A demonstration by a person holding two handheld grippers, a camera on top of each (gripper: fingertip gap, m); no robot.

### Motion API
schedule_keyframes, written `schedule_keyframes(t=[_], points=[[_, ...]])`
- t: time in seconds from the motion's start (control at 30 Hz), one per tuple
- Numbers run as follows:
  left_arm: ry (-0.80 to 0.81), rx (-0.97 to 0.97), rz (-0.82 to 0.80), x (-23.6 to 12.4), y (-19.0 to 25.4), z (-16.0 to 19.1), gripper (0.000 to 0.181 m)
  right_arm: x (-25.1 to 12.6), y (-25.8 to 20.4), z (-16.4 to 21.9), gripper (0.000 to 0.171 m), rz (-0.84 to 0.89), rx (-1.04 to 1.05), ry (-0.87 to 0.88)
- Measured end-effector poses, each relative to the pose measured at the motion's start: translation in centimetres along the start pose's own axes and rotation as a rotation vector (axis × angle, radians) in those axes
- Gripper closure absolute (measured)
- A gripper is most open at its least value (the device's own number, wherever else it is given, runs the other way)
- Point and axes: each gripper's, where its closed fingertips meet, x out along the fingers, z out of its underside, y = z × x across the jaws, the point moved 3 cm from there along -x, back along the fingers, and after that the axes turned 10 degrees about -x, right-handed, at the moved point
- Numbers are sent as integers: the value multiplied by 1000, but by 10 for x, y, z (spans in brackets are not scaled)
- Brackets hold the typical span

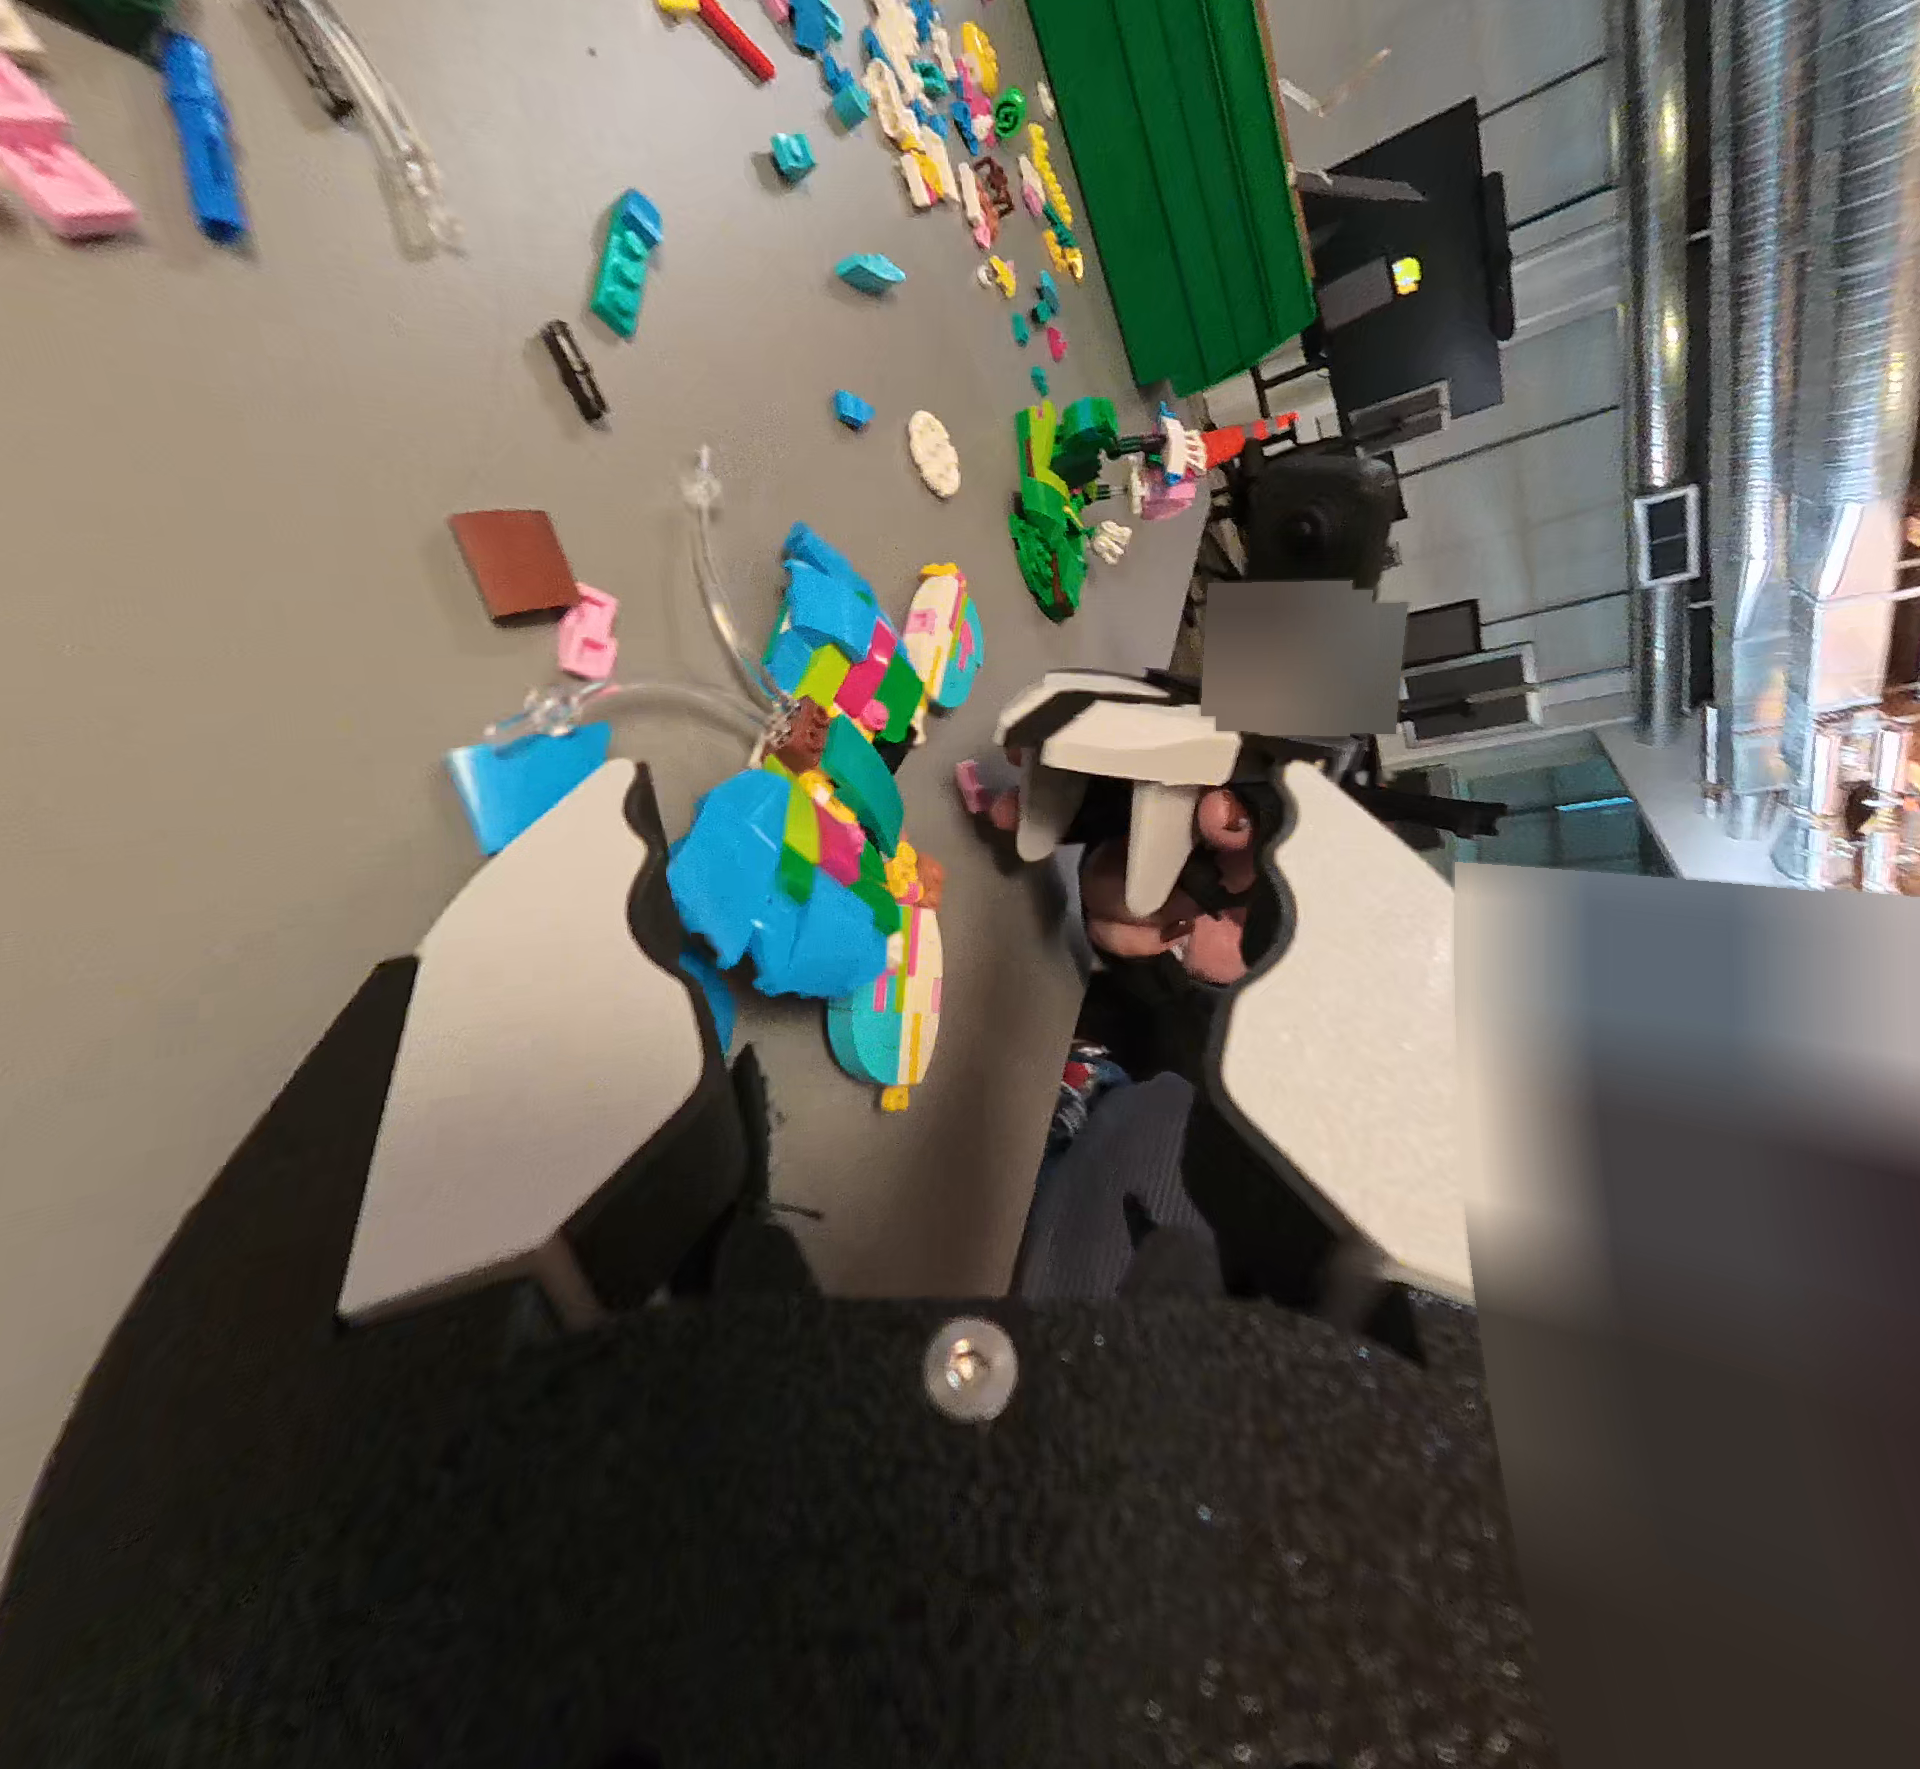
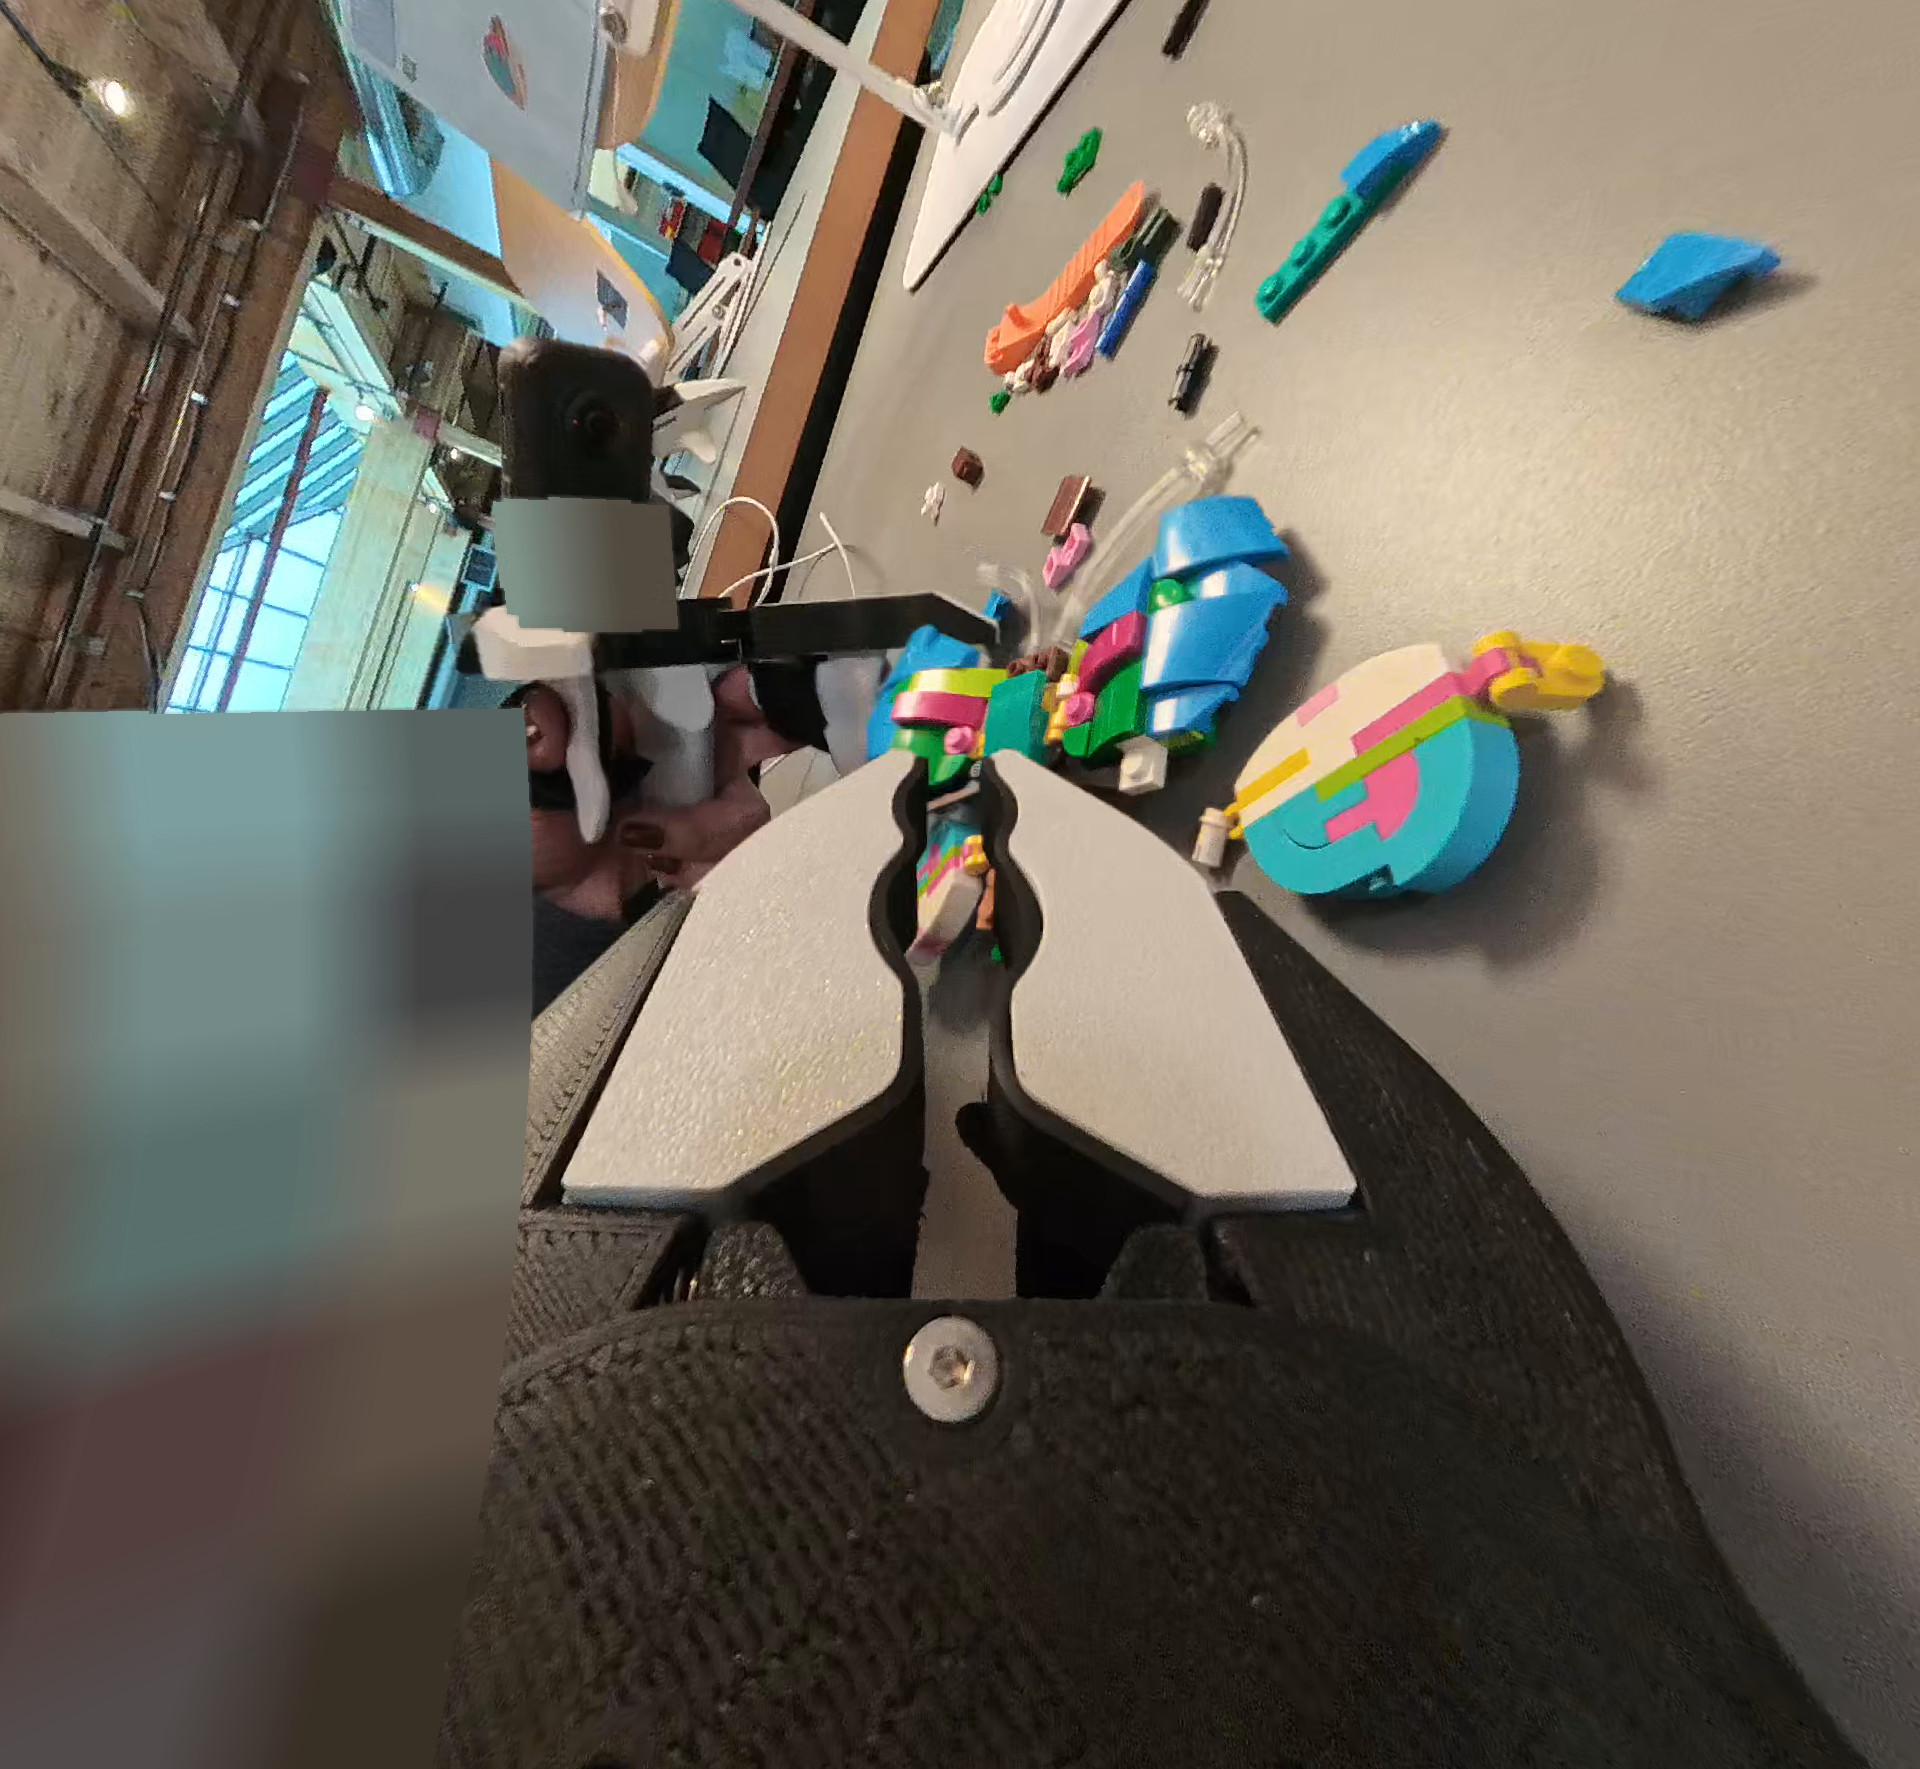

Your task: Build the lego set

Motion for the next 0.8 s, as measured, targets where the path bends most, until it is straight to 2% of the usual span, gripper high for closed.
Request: schedule_keyframes(t=[0.03,0.1,0.2,0.27,0.33,0.47,0.53,0.6,0.7,0.8], points=[[25,15,-22,-4,-1,-2,75,-3,-1,-2,163,9,-37,6],[77,44,-79,-15,-5,-6,75,-12,-1,-11,159,58,-160,29],[163,81,-137,-33,-6,-12,73,-31,9,-22,142,213,-420,27],[252,183,-222,-47,-4,-16,75,-43,16,-22,140,328,-597,-32],[305,316,-208,-49,17,-11,81,-52,23,-18,140,423,-759,-121],[135,553,-173,1,46,21,84,-56,31,-8,163,473,-915,-334],[12,623,-174,30,49,34,86,-53,34,-6,169,468,-944,-396],[-44,644,-171,50,49,37,86,-48,38,-4,171,446,-953,-459],[14,610,-110,55,56,27,90,-42,43,-2,170,403,-938,-519],[80,583,-71,47,59,19,91,-36,57,-20,170,477,-1031,-494]])
